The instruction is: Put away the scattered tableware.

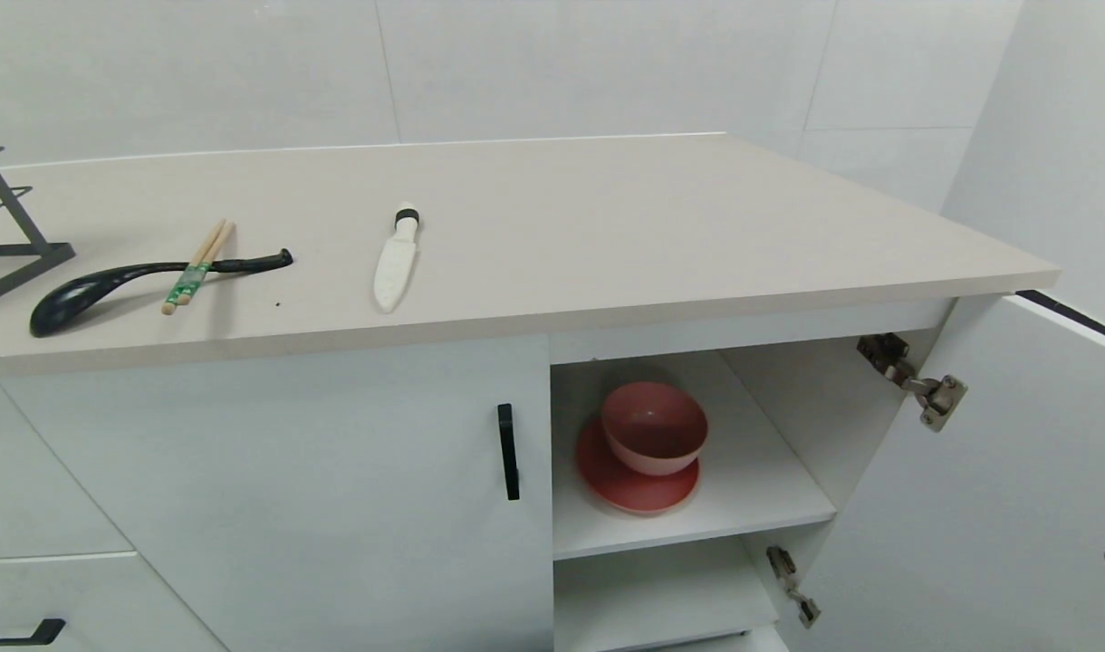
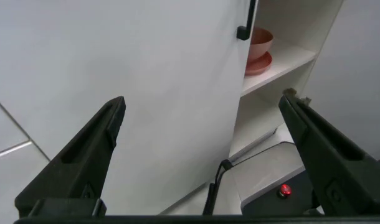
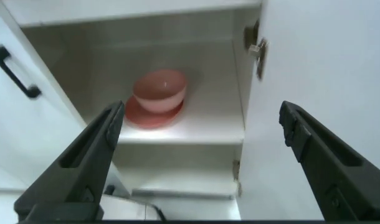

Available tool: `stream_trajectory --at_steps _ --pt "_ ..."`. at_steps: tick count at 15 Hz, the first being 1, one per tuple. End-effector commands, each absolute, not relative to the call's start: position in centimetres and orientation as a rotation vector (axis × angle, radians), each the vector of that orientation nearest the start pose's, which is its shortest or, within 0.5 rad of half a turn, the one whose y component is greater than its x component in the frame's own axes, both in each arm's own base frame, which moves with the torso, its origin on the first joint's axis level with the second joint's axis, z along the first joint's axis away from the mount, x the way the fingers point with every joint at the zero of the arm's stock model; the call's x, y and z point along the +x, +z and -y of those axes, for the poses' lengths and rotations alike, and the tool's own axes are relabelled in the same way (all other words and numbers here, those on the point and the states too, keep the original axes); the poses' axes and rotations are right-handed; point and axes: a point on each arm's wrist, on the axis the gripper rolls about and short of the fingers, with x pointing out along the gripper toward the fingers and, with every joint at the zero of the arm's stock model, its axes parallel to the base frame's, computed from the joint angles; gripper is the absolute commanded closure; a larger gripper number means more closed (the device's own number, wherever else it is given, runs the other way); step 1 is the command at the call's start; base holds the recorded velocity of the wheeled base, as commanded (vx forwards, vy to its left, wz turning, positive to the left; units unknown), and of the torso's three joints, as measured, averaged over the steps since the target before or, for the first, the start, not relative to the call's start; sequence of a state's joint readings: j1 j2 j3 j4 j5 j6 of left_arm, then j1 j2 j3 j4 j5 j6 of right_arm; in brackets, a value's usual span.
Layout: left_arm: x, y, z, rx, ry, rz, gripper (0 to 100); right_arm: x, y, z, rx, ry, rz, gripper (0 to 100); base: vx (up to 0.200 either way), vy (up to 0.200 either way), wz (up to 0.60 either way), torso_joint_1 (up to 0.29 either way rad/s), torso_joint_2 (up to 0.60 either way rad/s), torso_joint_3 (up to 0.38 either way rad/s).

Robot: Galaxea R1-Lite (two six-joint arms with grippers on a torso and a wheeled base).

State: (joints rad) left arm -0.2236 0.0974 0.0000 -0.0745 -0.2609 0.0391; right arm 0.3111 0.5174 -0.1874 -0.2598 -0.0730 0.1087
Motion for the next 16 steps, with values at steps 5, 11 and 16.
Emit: stream_trajectory --at_steps 5,11,16 --pt "-1.7 8.5 0.2 0.048 -0.482 -0.008 0 2.6 16.0 -0.7 0.099 0.257 -0.047 0 -0.200 0.000 0.00 0.001 0.01 0.000" --pt "-1.6 8.5 0.2 0.042 -0.484 -0.013 0 1.7 16.1 -0.3 0.098 0.190 0.020 0 -0.167 0.000 0.00 0.004 0.00 0.001" --pt "-1.6 8.5 0.2 0.039 -0.482 -0.015 0 -1.0 14.8 0.2 0.051 0.099 0.100 0 0.000 0.000 0.00 0.000 0.00 0.000"
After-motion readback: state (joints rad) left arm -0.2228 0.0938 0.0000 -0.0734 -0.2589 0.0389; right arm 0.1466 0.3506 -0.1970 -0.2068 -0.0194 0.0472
